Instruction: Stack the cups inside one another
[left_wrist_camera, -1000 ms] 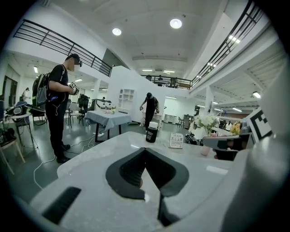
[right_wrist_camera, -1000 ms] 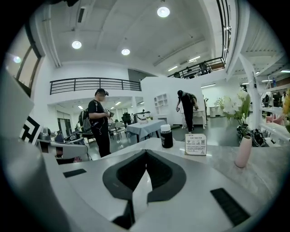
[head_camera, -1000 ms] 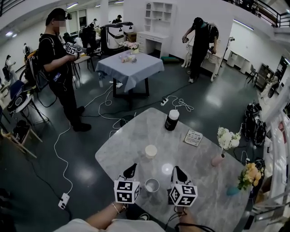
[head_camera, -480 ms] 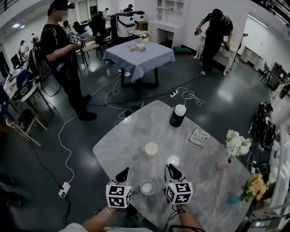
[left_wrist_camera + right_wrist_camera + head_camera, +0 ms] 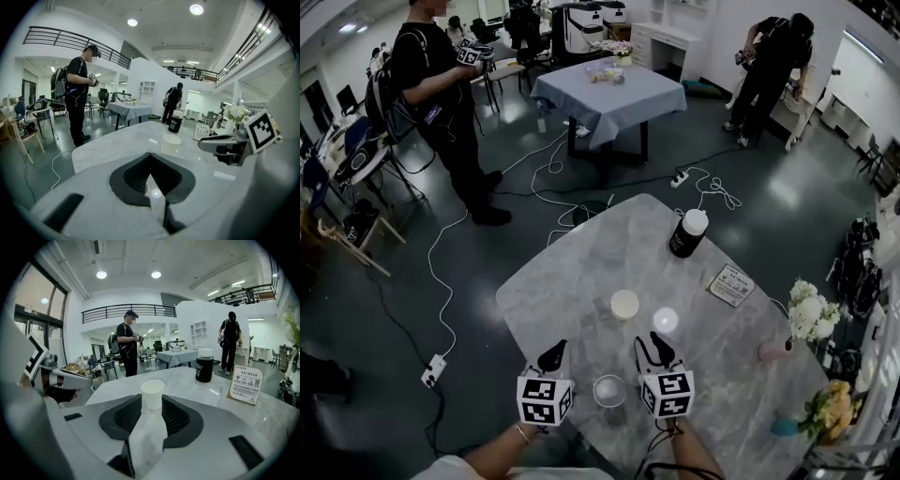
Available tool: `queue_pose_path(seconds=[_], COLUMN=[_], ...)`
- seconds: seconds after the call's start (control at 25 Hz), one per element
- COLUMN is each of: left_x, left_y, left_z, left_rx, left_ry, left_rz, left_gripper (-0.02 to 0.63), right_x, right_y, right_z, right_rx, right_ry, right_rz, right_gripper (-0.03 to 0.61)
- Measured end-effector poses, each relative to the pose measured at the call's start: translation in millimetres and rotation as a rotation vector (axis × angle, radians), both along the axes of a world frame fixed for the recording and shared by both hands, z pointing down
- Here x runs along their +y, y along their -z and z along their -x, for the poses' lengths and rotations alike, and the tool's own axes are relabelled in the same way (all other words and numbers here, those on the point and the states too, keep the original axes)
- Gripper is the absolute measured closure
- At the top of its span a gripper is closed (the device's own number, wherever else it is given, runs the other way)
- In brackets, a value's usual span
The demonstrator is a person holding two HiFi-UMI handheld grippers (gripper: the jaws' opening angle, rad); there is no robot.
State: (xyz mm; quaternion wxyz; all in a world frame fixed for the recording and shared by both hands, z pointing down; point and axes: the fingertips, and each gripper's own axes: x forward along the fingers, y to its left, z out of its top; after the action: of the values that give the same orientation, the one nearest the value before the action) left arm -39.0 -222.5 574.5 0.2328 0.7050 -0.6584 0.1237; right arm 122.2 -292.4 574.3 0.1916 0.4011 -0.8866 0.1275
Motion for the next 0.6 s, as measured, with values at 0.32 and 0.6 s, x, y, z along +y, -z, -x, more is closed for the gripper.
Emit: queue_pose_path(seconds=[0.32, 0.6], left_x=[-19.8, -36.4], left_y=[-17.4, -30.9], left_z=[3.8, 12.0], left_rx=[0.011, 0.011], left_ry=[0.001, 0.009], left_rz=[0.044, 0.077], left_gripper=[0.611, 0.611], right_x=[-21.0, -40.4], right_y=[-26.4, -48.5], right_z=[18.3, 35.8], right_rx=[0.03, 0.029], right_ry=[0.058, 0.102], right_rz=[0.028, 0.069], right_gripper=[0.396, 0.365])
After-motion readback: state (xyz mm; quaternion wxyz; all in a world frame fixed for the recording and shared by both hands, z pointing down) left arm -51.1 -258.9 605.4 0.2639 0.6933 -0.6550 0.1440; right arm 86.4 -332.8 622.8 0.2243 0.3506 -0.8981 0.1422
